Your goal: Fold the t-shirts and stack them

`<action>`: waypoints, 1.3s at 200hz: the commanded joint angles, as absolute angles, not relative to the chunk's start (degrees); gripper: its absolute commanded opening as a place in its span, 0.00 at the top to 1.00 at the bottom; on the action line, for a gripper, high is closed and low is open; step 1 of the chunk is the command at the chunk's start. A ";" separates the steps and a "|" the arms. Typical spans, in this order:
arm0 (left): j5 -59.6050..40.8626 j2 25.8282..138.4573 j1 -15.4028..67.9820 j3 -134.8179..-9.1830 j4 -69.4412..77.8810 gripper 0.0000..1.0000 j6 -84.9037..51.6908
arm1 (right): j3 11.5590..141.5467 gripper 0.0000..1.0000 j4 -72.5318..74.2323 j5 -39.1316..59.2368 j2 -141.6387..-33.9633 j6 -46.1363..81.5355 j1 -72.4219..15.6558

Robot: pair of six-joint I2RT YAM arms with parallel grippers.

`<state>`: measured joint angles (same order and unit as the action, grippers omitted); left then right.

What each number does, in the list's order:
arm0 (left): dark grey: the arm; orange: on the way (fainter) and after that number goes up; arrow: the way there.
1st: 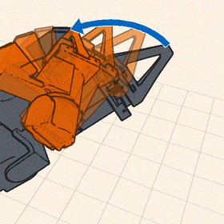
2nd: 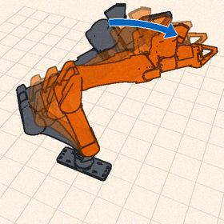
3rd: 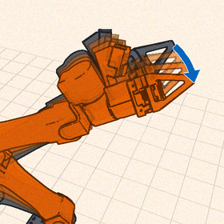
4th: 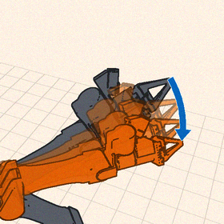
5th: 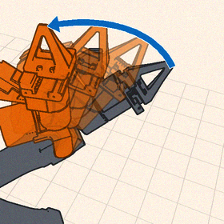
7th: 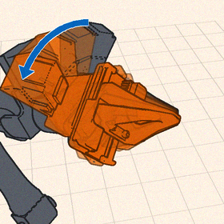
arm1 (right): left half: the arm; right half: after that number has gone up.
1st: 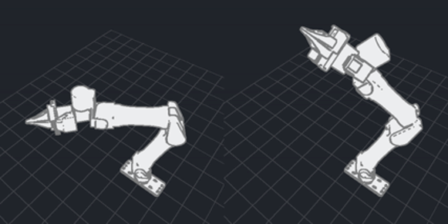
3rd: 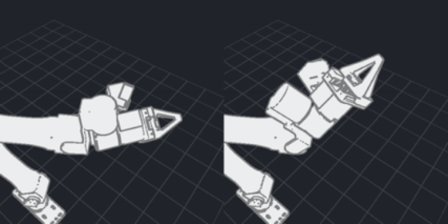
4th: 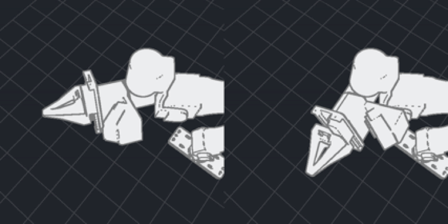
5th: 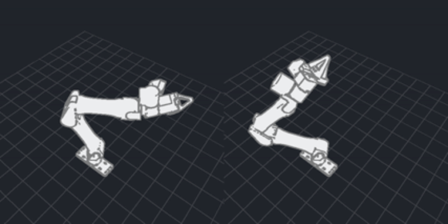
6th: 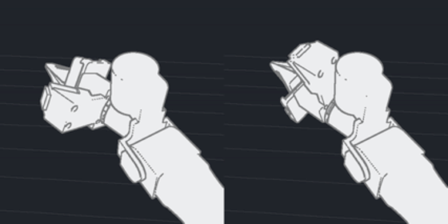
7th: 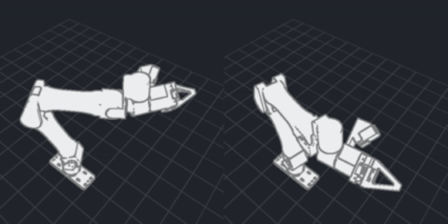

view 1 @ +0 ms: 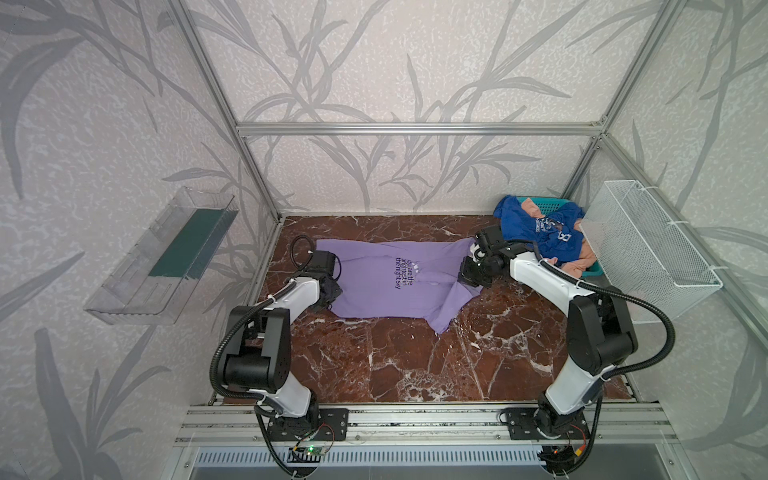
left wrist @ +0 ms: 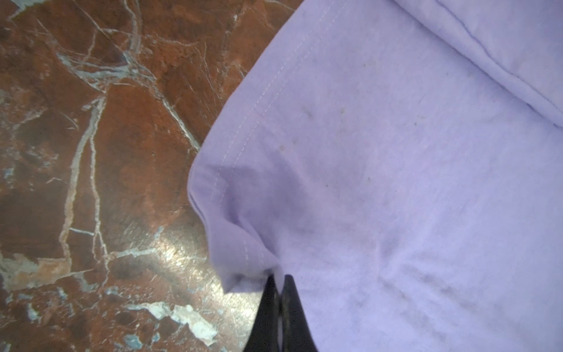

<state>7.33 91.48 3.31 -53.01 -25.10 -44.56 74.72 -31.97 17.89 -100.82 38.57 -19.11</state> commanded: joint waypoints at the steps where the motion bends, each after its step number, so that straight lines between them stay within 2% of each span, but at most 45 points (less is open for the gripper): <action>1: 7.39 90.86 2.66 -54.95 -27.90 1.00 -44.47 | 77.77 1.00 -32.76 17.34 -102.94 38.51 -18.47; 65: 5.92 91.44 0.52 -57.38 -29.59 1.00 -45.24 | 83.70 1.00 -33.13 17.32 -106.52 38.51 -17.32; 260: 4.87 91.42 -2.39 -59.21 -29.63 1.00 -45.26 | 89.25 1.00 -32.96 15.07 -108.01 37.53 -14.15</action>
<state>4.47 91.48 -1.83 -57.39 -28.71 -44.99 87.24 -32.58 15.70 -107.70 38.11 -14.17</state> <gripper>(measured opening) 0.048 0.048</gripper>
